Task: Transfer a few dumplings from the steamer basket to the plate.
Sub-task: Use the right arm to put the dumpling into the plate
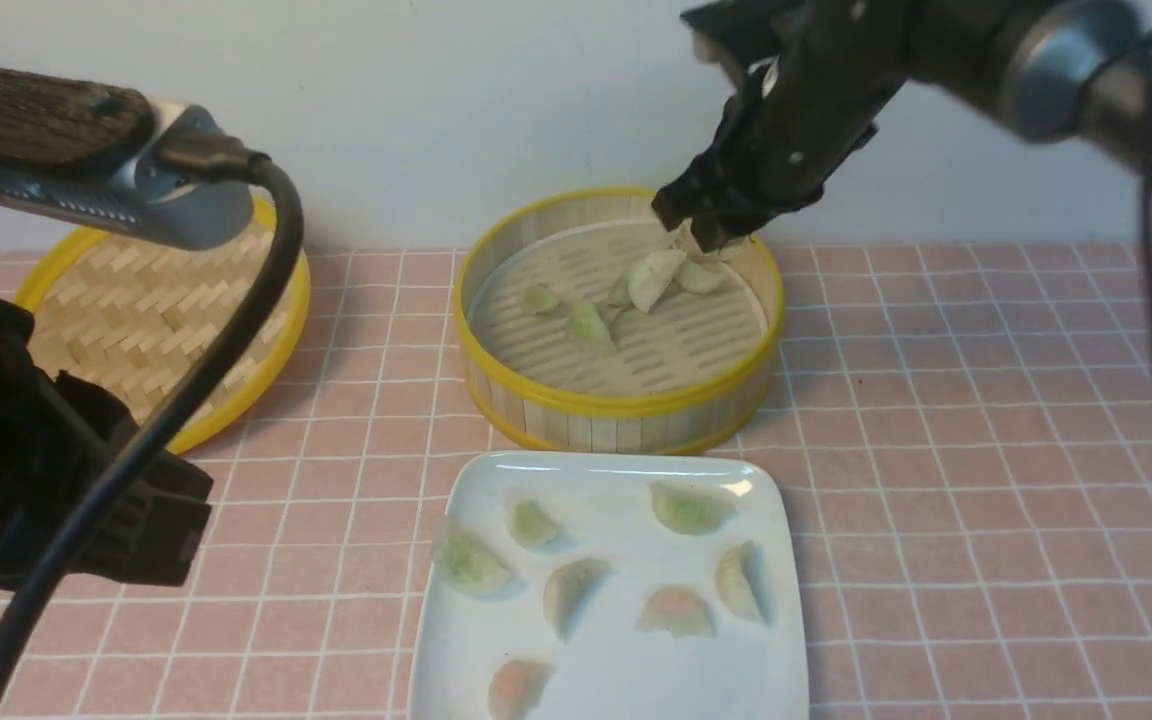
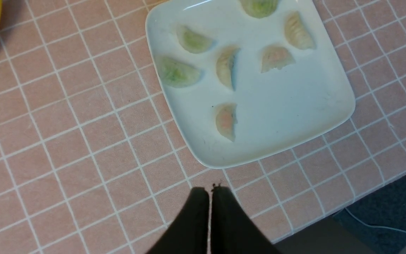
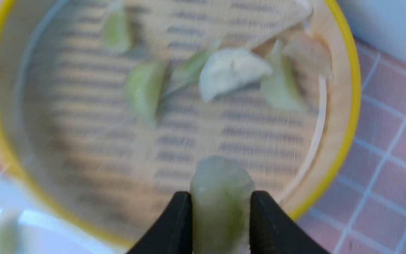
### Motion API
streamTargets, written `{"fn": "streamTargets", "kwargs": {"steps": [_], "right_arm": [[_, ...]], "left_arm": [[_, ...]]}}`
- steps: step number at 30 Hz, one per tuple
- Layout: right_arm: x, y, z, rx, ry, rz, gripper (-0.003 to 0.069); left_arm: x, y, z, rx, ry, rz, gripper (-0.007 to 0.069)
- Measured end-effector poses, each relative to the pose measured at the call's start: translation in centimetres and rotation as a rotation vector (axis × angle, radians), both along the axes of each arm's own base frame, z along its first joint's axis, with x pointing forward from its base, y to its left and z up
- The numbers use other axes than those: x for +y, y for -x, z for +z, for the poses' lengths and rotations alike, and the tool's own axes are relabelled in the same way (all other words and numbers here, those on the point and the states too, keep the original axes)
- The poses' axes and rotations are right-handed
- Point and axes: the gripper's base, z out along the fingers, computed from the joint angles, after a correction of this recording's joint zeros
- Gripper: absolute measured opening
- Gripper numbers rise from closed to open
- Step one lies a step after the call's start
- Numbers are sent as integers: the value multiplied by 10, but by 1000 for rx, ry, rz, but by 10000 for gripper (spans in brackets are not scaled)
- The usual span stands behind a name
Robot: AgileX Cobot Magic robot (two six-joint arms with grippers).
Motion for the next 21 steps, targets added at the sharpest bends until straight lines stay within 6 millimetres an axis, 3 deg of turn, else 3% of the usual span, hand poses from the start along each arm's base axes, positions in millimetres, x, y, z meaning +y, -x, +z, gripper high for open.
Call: {"fn": "streamTargets", "kwargs": {"steps": [4,7,11,14,17,21], "right_arm": [[-5,33,21,53,-69,56,188],[-9,54,17,119,-94,69,188],[-7,118,-28,326,-55,119,188],[3,148,-67,405,-27,130,188],[14,163,-96,406,-17,122,188],[28,163,-110,375,-41,106,213]], "left_arm": [[0,-1,1,-7,6,0,-6],[-1,-1,1,-11,8,0,-6],[-1,-1,1,-11,9,0,-6],[-1,-1,1,-12,9,0,-6],[-1,-1,1,-12,9,0,-6],[-1,-1,1,-18,13,0,-6]]}}
